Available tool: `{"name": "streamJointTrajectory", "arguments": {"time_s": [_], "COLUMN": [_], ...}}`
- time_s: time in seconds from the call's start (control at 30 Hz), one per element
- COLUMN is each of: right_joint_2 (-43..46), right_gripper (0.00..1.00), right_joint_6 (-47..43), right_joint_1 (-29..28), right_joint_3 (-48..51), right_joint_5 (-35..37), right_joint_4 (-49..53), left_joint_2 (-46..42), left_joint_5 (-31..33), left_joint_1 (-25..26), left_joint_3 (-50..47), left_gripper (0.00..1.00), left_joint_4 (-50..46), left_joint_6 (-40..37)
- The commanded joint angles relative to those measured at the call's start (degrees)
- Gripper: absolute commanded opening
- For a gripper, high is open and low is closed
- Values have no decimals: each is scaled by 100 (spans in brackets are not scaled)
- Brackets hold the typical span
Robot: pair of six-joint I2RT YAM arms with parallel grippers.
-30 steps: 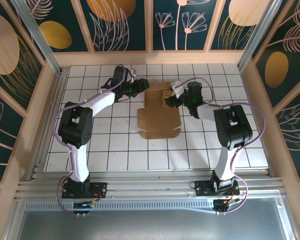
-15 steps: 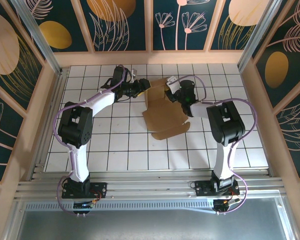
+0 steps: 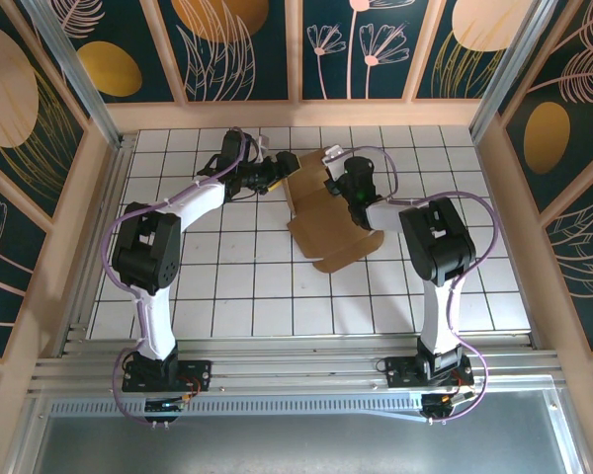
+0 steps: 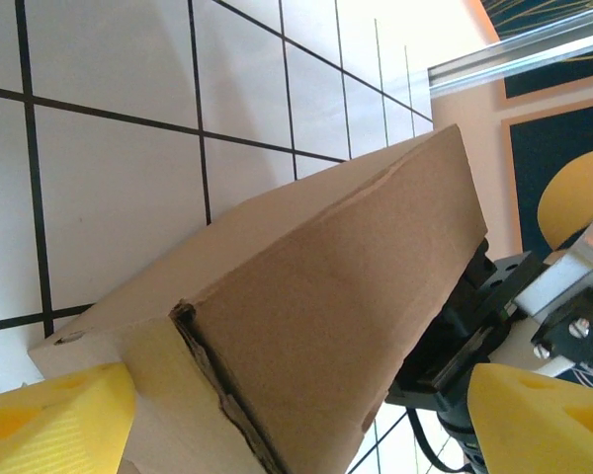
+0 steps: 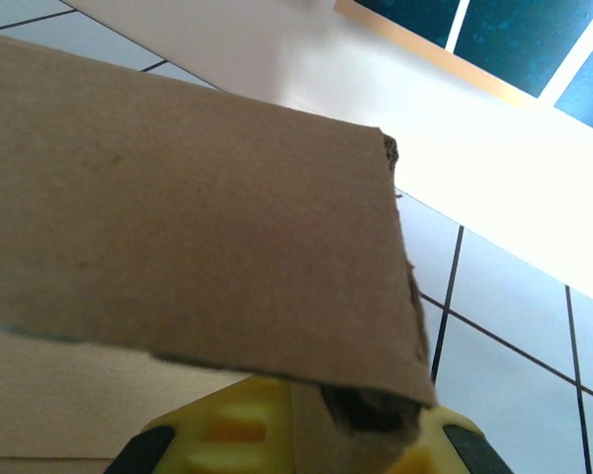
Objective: Fold the paper box
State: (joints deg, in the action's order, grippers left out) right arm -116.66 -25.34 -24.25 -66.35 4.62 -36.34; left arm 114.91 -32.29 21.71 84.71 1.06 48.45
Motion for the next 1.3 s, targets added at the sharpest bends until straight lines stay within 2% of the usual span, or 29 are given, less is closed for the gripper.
{"name": "streamJointTrajectory", "arguments": {"time_s": [0.0, 0.03, 0.13, 0.33, 0.53, 0.77, 1.1, 1.27], "right_joint_2": [59, 94, 197, 345, 377, 468, 396, 578], "right_gripper": [3, 8, 30, 34, 41, 35, 1, 0], "right_joint_6": [-542, -516, -304, 466, 635, 1008, 1003, 791], "right_joint_1": [-241, -262, -285, -94, -12, 228, 268, 269], "right_joint_3": [355, 384, 368, 302, 99, 68, -135, -42], "right_joint_5": [-76, -153, -479, -1227, -1342, -1523, -1523, -1403], "right_joint_4": [-115, -113, 26, -133, -84, -93, 224, 410], "left_joint_2": [-176, -155, -107, -101, -141, -109, -176, -632], "left_joint_5": [-94, -97, -97, -111, -98, -103, -103, 359], "left_joint_1": [70, 70, 70, 70, 70, 72, 70, 65], "left_joint_3": [2, 10, -12, -18, 2, 1, -31, -181], "left_gripper": [88, 88, 87, 87, 86, 85, 85, 91], "left_joint_4": [210, 206, 193, 193, 149, 140, 140, 202], "left_joint_6": [-21, -16, -5, -22, -54, -54, -70, -395]}}
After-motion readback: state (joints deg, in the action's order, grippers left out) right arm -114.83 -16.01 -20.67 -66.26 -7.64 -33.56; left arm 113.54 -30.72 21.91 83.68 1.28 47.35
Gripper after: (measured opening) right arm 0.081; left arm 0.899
